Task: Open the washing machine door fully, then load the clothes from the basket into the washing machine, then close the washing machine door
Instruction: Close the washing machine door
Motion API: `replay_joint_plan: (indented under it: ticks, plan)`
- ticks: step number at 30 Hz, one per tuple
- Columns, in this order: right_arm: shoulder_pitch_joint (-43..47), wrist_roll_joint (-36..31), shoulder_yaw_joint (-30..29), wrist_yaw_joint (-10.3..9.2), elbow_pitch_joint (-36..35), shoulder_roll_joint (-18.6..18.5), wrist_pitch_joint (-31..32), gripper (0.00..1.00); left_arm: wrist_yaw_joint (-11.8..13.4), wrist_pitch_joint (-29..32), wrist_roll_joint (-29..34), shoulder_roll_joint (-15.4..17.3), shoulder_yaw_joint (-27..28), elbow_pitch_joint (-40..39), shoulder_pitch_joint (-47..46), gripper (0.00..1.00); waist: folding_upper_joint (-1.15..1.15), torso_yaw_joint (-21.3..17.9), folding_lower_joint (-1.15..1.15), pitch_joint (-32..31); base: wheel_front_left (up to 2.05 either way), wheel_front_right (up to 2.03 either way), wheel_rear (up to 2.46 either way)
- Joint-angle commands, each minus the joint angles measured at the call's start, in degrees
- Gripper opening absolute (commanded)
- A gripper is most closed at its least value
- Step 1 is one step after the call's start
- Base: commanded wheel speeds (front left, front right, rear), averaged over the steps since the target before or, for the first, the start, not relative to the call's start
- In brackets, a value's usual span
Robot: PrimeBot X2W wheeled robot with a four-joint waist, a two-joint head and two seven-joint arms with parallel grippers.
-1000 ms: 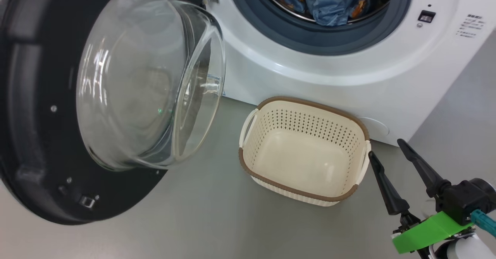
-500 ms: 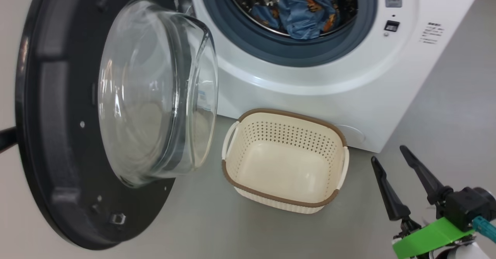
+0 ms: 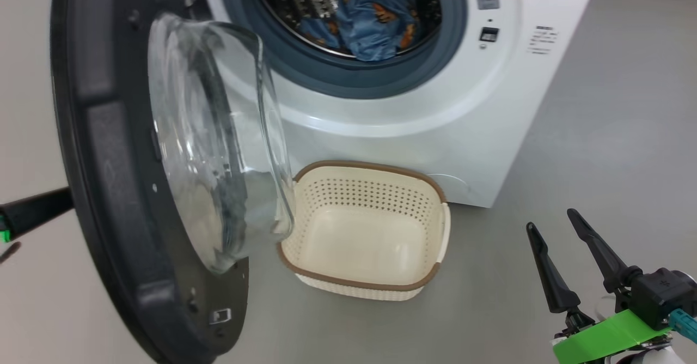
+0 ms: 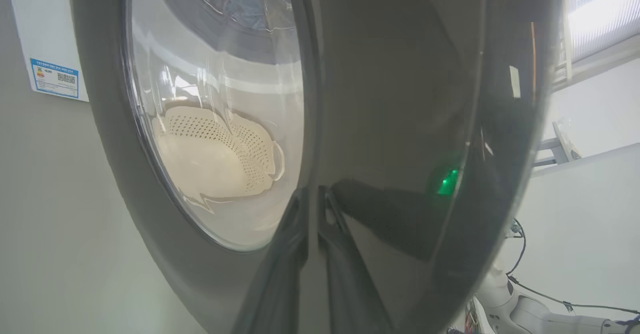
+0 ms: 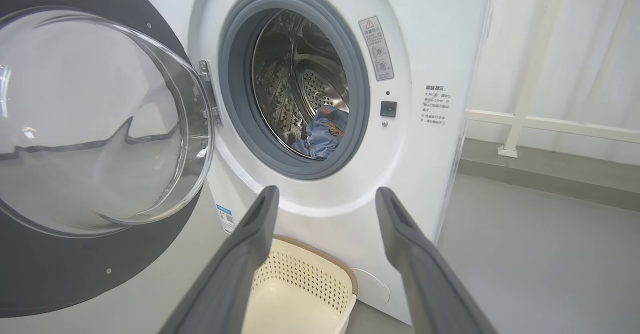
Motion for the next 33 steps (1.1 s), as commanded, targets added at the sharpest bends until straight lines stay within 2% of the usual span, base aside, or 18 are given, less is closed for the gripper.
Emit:
replay_joint_plan:
  ticks: [1, 16, 33]
  plan:
    - [0.29, -0.69, 0.71, 0.25, -1.63, -0.48, -0.46, 1.0, -0.05, -0.02, 0.68, 1.79, 1.94, -2.45, -2.26, 0.0, 0.0, -2.17, 0.0, -0.02, 0.0, 0.0, 0.0]
    - [0.33, -0.95, -0.88, 0.25, -2.14, 0.94, -0.46, 1.0, -0.06, -4.68, 4.58, -1.71, 0.32, -2.35, -5.11, 0.0, 0.0, -10.45, 0.0, 0.83, 0.0, 0.0, 0.0]
    - [-0.27, -1.17, -1.38, 0.25, -2.48, 2.27, -0.46, 1.0, -0.06, -11.25, 8.44, -3.65, -1.51, -0.44, -8.31, 0.0, 0.0, -18.15, 0.0, 2.57, 0.0, 0.0, 0.0]
